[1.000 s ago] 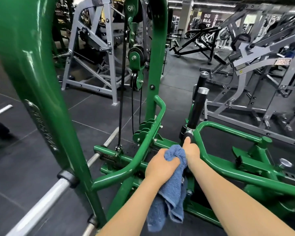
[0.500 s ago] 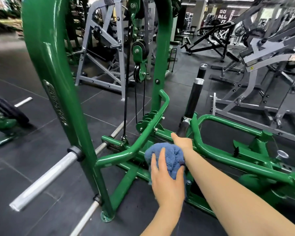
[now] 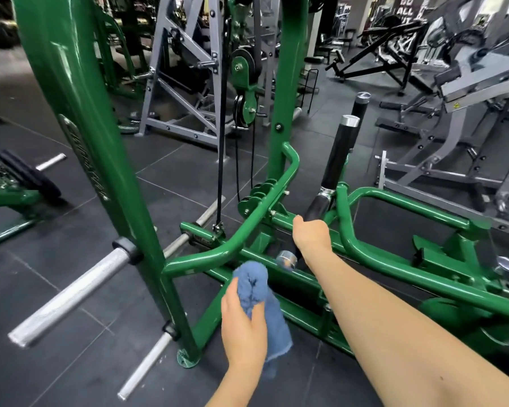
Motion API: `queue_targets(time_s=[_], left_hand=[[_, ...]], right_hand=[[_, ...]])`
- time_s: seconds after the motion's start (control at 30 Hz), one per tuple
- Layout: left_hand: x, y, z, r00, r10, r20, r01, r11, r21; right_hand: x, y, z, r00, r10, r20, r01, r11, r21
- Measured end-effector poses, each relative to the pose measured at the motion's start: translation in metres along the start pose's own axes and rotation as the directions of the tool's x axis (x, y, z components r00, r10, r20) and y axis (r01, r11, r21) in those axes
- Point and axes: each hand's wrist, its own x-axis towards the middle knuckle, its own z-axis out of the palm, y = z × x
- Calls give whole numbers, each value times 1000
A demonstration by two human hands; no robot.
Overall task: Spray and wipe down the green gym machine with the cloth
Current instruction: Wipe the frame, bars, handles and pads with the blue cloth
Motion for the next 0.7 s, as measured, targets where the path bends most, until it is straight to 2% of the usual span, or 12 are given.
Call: queue_targets(time_s=[0.07,0.13,0.17,0.23,0.3,0.37,0.4,0.53,0.57,0.63,0.7], left_hand=[[-7,27,6,989,148,-1,-148,987,-69],[-8,49,17,957,280,72,-281,960,10],[-3,56,23,953,287,97,-293,955,46],[10,58,27,972,214,95,-216,976,8],[23,56,21,986,81,142,-63,990,-125],[34,50,13,979,-45,201,67,993,-100],[39,48,8,976,-59,211,70,996,-47],[54,80,-2,986,111,128,-115,993,23],[59,91,-1,969,195,154,-207,976,63],[66,112,7,901,314,299,-389,889,241],[66,126,18,859,298,416,-480,752,451]], right_hand=[[-2,1,-1,1000,-6,13,5,1000,6],[-2,2,-1,1000,2,30,-3,1000,22],[0,2,-1,1000,3,29,-4,1000,27],[2,1,0,1000,4,21,-4,1000,14],[2,-1,0,1000,-2,9,2,1000,2],[-1,1,-1,1000,-7,6,7,1000,3],[-3,1,-1,1000,1,12,-1,1000,3],[3,1,-3,999,-13,51,13,1000,0],[6,4,-3,998,-13,67,14,1000,-5],[13,6,-3,996,-31,87,31,1000,0],[20,9,-5,996,-27,84,18,994,105]])
